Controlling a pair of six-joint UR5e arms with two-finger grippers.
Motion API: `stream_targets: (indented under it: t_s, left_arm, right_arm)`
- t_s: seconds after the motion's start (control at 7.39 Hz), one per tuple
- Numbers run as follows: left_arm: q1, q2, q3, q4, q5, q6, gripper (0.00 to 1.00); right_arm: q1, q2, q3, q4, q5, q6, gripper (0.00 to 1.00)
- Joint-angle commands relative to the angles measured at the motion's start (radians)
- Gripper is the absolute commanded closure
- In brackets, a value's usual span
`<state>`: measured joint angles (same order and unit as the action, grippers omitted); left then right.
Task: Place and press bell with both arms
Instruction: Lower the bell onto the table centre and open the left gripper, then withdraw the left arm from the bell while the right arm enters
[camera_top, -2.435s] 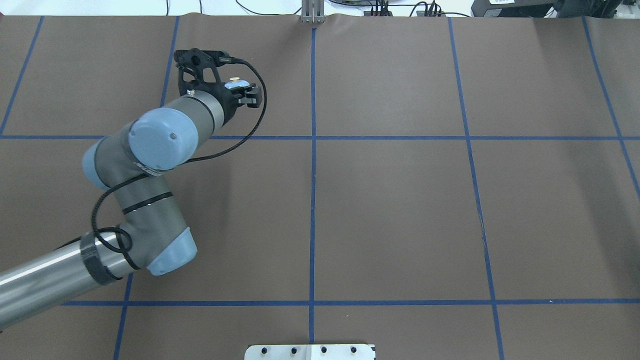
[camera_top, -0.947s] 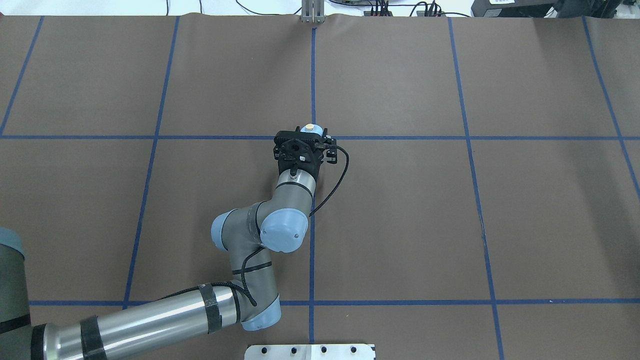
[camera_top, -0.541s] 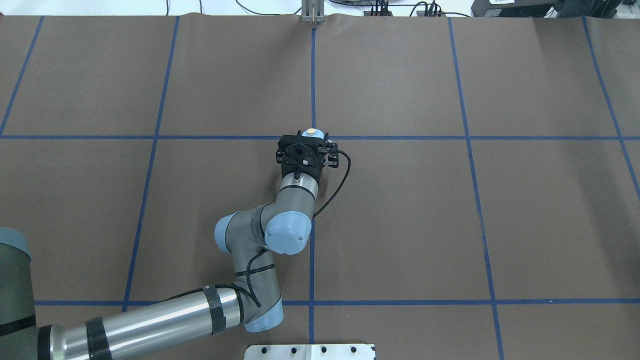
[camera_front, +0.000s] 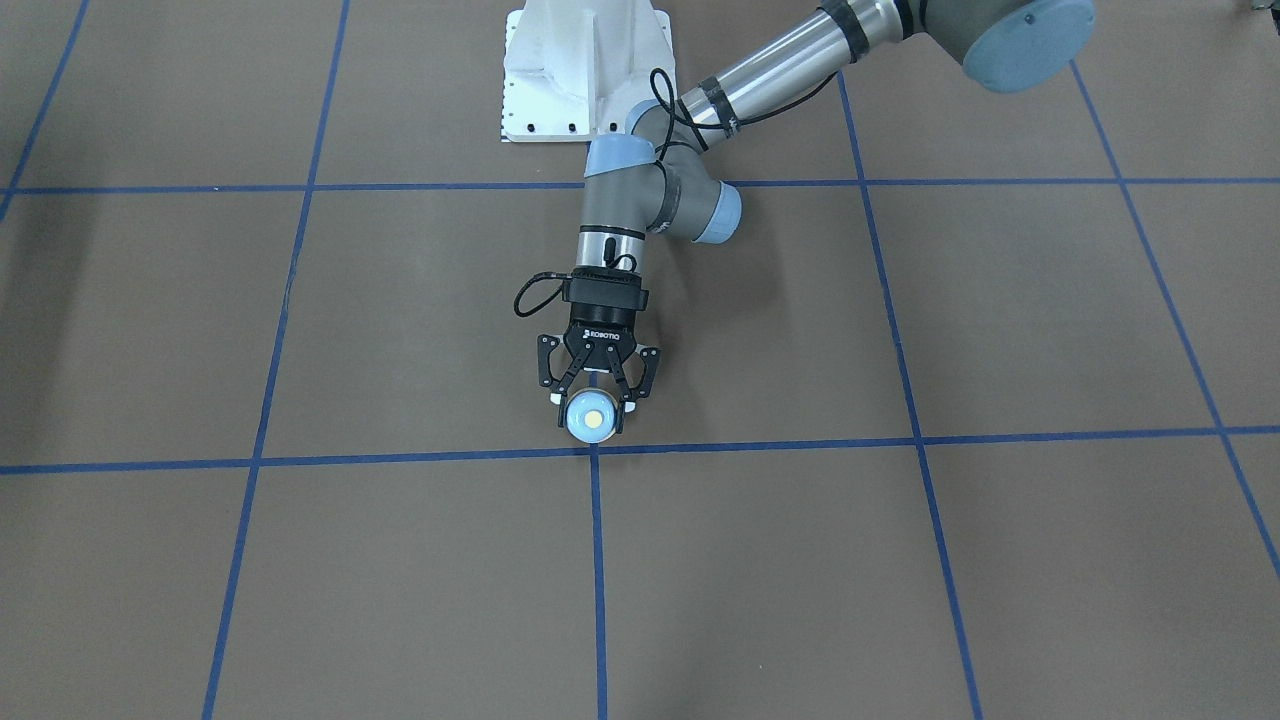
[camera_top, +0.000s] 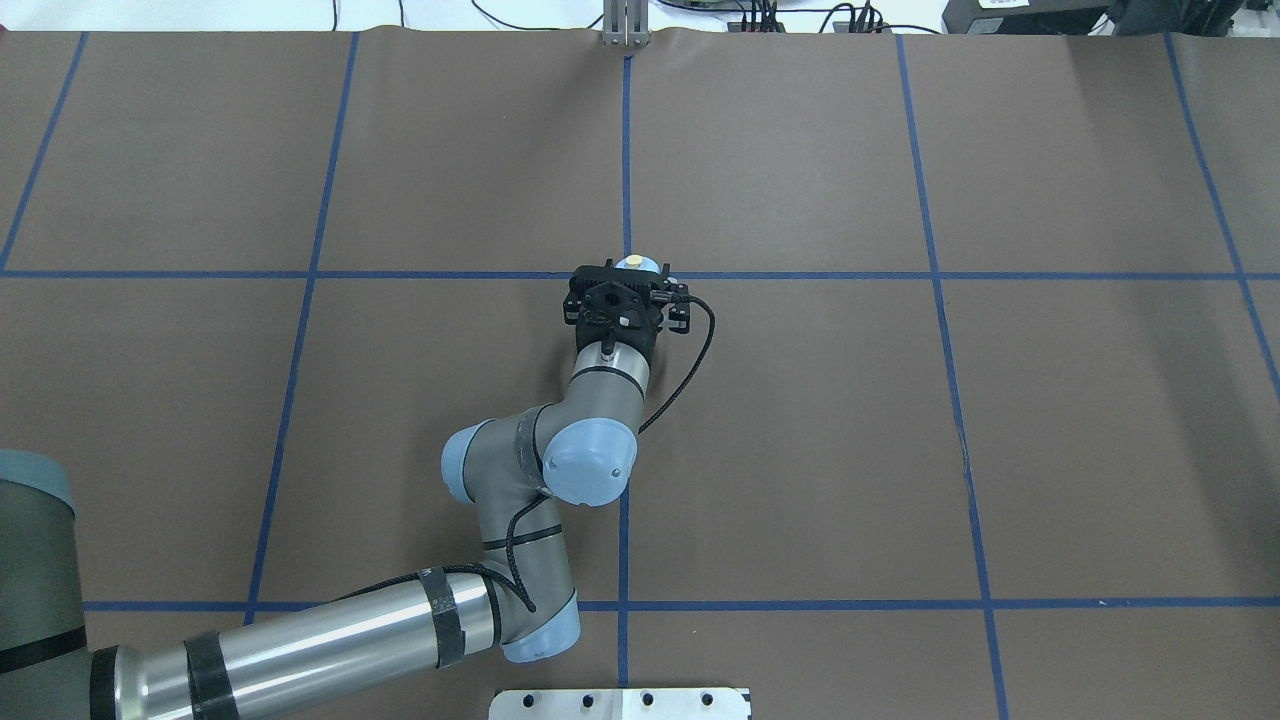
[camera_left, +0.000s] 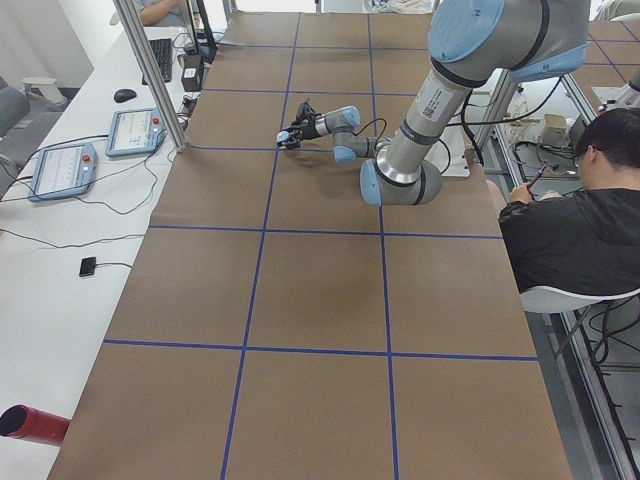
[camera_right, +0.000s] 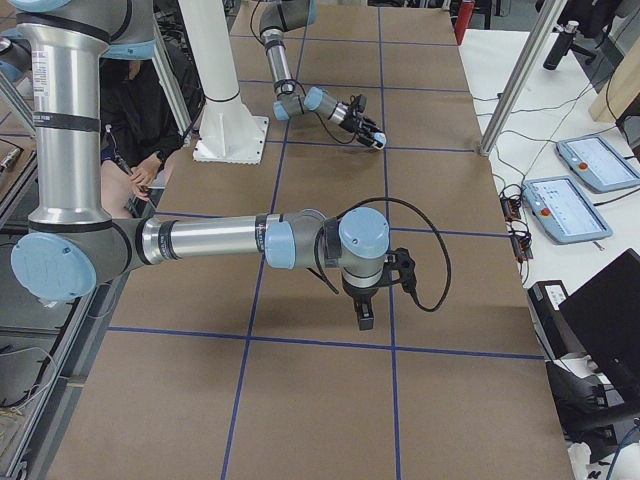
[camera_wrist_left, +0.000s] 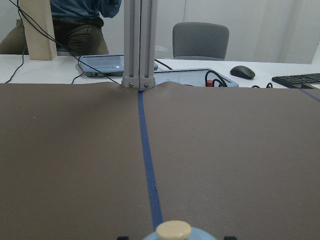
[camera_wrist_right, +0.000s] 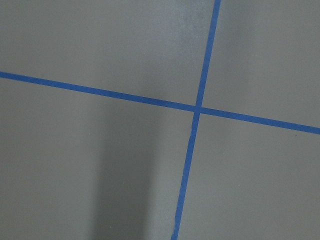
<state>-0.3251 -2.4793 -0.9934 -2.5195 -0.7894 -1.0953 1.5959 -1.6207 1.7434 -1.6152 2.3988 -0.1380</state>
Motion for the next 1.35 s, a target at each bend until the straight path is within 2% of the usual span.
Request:
stream_targets:
  t_s: [0.0, 0.27, 0.54, 0.68, 0.81, 0.95, 1.08, 1.22]
  left_arm:
    - [-0.002, -0.004, 0.001, -0.001, 0.001, 0.0, 0.0]
    - [-0.009, -0.006, -0.01, -0.001, -0.002, 0.008, 0.0]
    - [-0.084, -0.009, -0.034, 0.027, -0.106, 0.021, 0.01]
    - [-0.135, -0.007, -0.087, 0.071, -0.193, 0.082, 0.01]
    - [-0.193, 0.016, -0.135, 0.088, -0.296, 0.1, 0.01]
    - [-0.254, 0.066, -0.158, 0.093, -0.404, 0.101, 0.01]
    - [-0.317, 0.148, -0.213, 0.093, -0.504, 0.103, 0.01]
    - [-0.384, 0.23, -0.264, 0.094, -0.616, 0.138, 0.01]
  right_arm:
    - [-0.001, 0.002, -0.001, 0.0, 0.0, 0.0, 0.0]
    - [-0.001, 0.002, 0.001, 0.0, 0.0, 0.005, 0.0]
    - [-0.004, 0.008, 0.024, 0.006, -0.016, 0.003, 0.0]
    - [-0.01, 0.004, 0.025, 0.008, -0.01, 0.006, 0.0]
    - [-0.011, 0.01, 0.044, 0.012, 0.023, 0.094, 0.0]
    - [-0.013, 0.007, 0.039, 0.014, 0.042, 0.201, 0.0]
    - [-0.054, 0.013, 0.045, 0.02, 0.078, 0.215, 0.0]
    - [-0.097, 0.063, 0.036, 0.021, 0.073, 0.215, 0.0]
